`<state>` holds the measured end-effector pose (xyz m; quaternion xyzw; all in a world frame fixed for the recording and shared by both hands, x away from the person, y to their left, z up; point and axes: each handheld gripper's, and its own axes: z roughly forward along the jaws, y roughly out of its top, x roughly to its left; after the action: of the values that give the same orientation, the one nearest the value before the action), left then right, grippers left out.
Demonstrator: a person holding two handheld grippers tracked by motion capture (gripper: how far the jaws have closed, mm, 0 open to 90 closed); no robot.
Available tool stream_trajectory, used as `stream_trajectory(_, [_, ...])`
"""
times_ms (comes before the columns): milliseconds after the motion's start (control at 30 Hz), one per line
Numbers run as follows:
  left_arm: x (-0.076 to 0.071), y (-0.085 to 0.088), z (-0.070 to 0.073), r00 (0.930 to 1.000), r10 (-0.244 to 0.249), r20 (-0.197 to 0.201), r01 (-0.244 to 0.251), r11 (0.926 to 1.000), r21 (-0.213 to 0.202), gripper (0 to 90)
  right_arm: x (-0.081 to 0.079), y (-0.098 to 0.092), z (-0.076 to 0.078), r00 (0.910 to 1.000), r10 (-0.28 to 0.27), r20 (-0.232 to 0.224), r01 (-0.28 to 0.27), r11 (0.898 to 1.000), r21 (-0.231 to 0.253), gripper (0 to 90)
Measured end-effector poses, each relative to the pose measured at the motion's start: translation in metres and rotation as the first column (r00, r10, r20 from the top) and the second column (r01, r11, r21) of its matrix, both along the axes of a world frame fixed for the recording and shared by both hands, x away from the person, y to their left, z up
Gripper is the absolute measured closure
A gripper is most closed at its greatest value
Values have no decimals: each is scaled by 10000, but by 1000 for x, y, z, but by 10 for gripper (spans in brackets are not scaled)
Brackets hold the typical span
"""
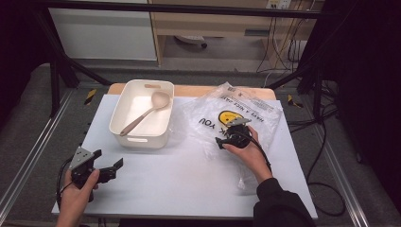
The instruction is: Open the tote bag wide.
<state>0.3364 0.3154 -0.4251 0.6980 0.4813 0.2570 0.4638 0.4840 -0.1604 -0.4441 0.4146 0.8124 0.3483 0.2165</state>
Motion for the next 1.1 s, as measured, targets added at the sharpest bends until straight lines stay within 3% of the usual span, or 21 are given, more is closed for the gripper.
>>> stream_trajectory(167, [0,-1,1,10000,-63,28,63,10000,4,60,2,12,1,9992,400,-81,-402,9990,-212,84])
stream_trajectory(400, [-2,-1,3,9998,-143,121,143,9999,-9,60,1,23,-4,9951,801,-575,-828,9955,-469,62])
stream_trajectory(567, [-2,-2,3,9998,-193,112,193,9998,-19,60,2,25,-10,9938,799,-768,-856,9935,-743,44])
stream_trajectory(767, [-2,-2,3,9997,-207,109,207,9998,-31,60,10,19,-12,9967,453,-678,-482,9980,-416,57])
stream_trajectory(900, [-2,-2,3,9997,-237,107,237,9997,-10,60,16,11,-14,9959,320,-842,-315,9995,74,115])
stream_trajectory(1100, [-2,-2,3,9996,-274,93,274,9996,51,60,20,4,-11,9975,-29,-712,44,9998,214,318])
